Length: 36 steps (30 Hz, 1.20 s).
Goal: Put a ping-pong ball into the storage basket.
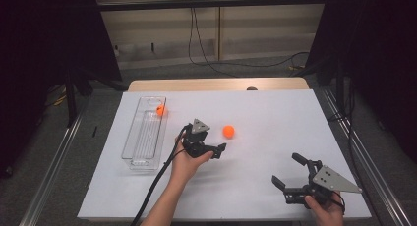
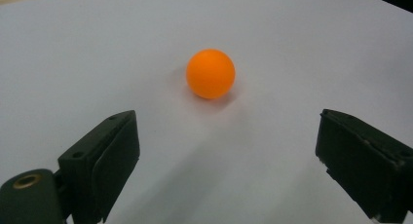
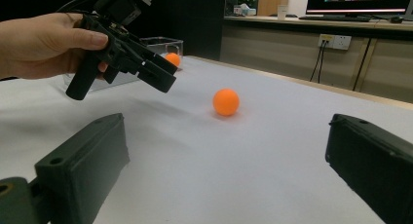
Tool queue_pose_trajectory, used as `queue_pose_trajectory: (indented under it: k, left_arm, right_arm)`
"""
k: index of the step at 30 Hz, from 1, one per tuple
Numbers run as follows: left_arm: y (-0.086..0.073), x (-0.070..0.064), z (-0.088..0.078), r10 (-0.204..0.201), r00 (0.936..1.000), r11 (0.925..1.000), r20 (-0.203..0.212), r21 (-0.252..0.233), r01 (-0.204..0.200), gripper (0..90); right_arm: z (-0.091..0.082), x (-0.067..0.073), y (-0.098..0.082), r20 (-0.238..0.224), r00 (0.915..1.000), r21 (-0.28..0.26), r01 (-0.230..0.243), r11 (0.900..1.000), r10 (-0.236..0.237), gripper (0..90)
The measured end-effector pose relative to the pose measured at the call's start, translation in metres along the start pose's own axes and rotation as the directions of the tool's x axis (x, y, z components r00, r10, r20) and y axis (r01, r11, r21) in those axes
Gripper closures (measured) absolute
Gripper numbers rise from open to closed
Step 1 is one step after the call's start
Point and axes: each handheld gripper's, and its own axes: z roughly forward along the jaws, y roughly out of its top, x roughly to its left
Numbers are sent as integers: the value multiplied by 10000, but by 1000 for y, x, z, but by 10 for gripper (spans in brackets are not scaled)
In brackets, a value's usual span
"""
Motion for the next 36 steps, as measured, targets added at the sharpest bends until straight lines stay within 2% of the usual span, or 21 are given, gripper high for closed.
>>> queue_pose_trajectory:
  k: [20, 36]
  left_arm:
    - [3, 0, 11, 180, 9998, 9998, 17, 57, -180, 91]
    - [6, 2, 20, 126, 9999, 9999, -71, 49, -126, 90]
  right_arm:
    - [0, 0, 0, -17, 10000, 1, -28, 10000, 28, 12]
    - [0, 0, 0, -28, 10000, 7, 9, 10000, -9, 12]
